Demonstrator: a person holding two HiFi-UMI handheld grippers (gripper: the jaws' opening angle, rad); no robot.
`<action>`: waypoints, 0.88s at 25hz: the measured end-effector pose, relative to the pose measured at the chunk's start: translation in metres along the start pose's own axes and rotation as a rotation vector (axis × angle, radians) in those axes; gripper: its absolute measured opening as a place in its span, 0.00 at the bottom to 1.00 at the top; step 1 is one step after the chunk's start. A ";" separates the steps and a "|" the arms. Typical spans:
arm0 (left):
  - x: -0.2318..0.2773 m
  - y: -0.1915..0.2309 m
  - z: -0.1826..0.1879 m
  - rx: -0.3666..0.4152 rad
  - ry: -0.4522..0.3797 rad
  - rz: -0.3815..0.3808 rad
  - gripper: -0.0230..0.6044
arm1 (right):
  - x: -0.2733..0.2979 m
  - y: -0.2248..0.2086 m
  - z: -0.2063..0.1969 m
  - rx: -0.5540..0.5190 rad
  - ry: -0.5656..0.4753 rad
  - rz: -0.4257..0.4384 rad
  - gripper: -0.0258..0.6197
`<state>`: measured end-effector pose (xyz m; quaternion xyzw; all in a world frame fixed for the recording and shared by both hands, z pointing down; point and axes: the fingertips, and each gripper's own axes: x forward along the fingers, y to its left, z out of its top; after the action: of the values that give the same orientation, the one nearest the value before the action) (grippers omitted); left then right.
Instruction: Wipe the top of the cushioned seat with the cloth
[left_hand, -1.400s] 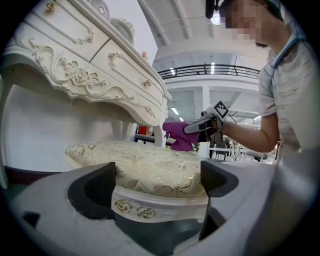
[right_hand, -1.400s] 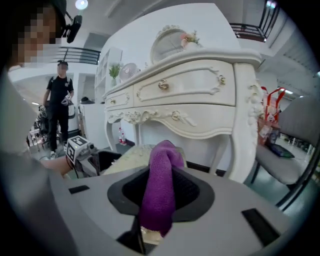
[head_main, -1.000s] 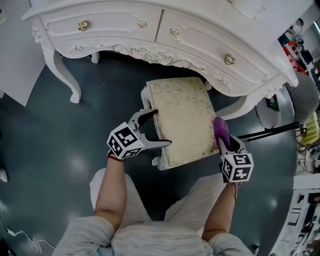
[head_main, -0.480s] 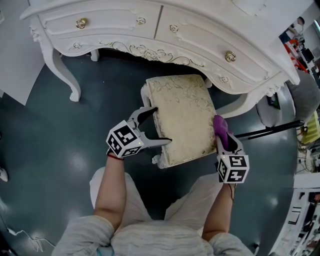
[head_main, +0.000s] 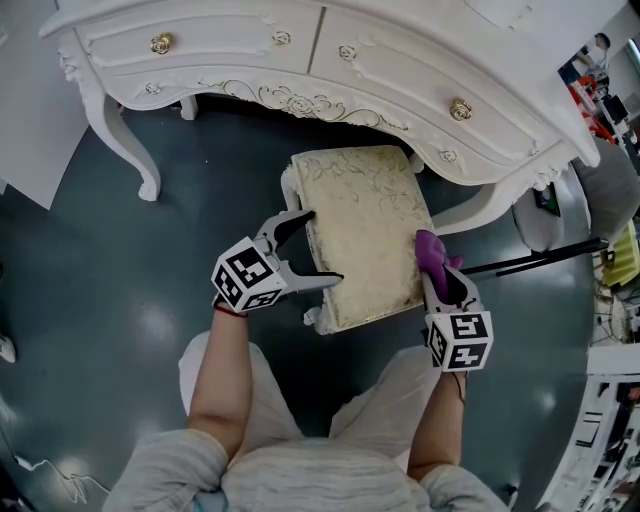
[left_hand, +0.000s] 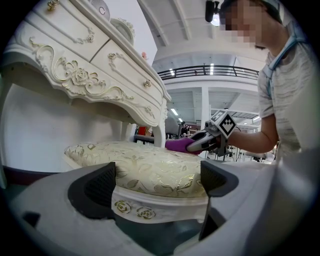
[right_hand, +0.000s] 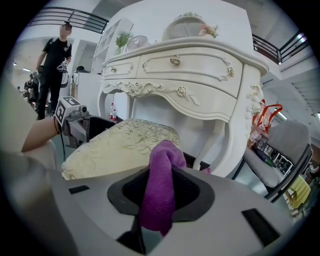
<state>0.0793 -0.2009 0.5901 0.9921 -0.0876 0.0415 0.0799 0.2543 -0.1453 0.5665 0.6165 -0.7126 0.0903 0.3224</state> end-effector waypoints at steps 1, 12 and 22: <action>0.000 0.000 0.000 -0.001 -0.002 -0.001 0.88 | 0.000 0.005 0.001 -0.005 -0.002 0.010 0.19; -0.001 0.001 0.001 -0.007 -0.012 -0.015 0.88 | -0.006 0.068 0.017 -0.040 -0.024 0.136 0.19; -0.009 0.000 0.001 -0.021 0.001 -0.052 0.88 | -0.011 0.115 0.027 -0.064 -0.054 0.227 0.19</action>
<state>0.0701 -0.1992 0.5879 0.9931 -0.0621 0.0388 0.0916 0.1378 -0.1249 0.5702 0.5236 -0.7887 0.0869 0.3102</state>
